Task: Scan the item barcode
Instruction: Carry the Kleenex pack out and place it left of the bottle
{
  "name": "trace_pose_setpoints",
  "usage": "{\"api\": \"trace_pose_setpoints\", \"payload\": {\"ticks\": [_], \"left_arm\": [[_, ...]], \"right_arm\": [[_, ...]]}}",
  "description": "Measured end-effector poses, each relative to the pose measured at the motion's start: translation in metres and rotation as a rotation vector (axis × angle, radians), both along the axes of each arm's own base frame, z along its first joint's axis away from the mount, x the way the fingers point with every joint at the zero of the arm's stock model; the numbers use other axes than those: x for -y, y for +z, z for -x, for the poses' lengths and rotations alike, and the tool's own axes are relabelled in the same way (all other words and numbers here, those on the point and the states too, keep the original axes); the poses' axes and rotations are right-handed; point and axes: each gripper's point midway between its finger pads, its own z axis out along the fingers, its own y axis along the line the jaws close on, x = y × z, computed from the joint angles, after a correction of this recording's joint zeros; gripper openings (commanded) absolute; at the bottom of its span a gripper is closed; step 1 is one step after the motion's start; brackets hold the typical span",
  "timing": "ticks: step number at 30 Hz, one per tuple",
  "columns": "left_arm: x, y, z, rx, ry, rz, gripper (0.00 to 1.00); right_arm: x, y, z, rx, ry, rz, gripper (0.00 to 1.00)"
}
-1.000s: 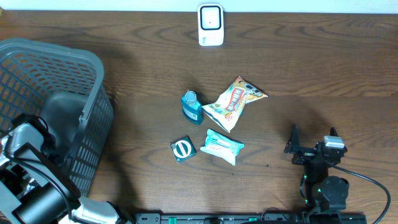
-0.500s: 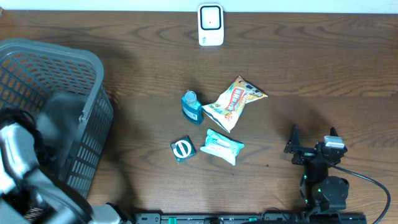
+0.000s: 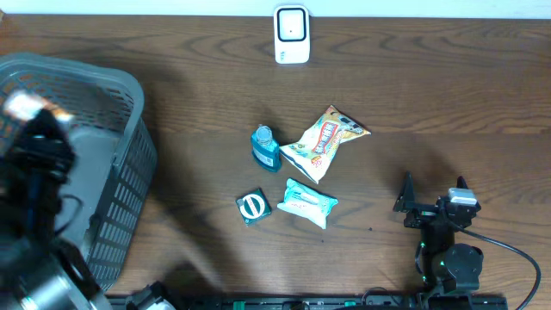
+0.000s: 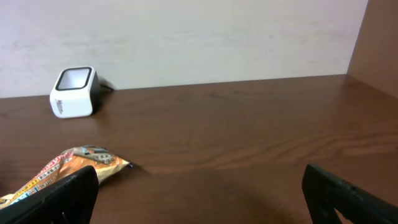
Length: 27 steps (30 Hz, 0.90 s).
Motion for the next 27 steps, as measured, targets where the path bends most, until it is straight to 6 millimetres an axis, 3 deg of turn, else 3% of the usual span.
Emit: {"api": "trace_pose_setpoints", "payload": {"ticks": [2,4,8,11,14,20,27], "left_arm": [[0.052,0.021,0.015,0.085,-0.197,-0.087,0.07],[0.091,0.027,0.029,0.123,-0.355,-0.147,0.07],[0.146,0.008,0.052,0.099,-0.626,-0.220,0.07],[0.158,-0.017,0.054,0.013,-0.693,-0.241,0.07],[0.157,-0.050,0.048,-0.113,-0.692,-0.248,0.07],[0.162,-0.126,0.029,-0.410,-0.729,-0.234,0.07],[0.174,-0.202,0.002,-0.728,-0.746,-0.289,0.08]], "right_arm": [[0.000,0.000,0.000,0.000,0.000,0.000,0.99],[0.000,0.000,0.000,0.000,0.000,0.000,0.99],[0.000,0.000,0.000,0.000,0.000,0.000,0.99],[0.000,0.000,0.000,0.000,0.000,0.000,0.99],[0.000,0.000,0.000,0.000,0.000,0.000,0.99],[0.000,0.000,0.000,0.000,0.000,0.000,0.99],[0.000,0.000,0.000,0.000,0.000,0.000,0.99]]}}
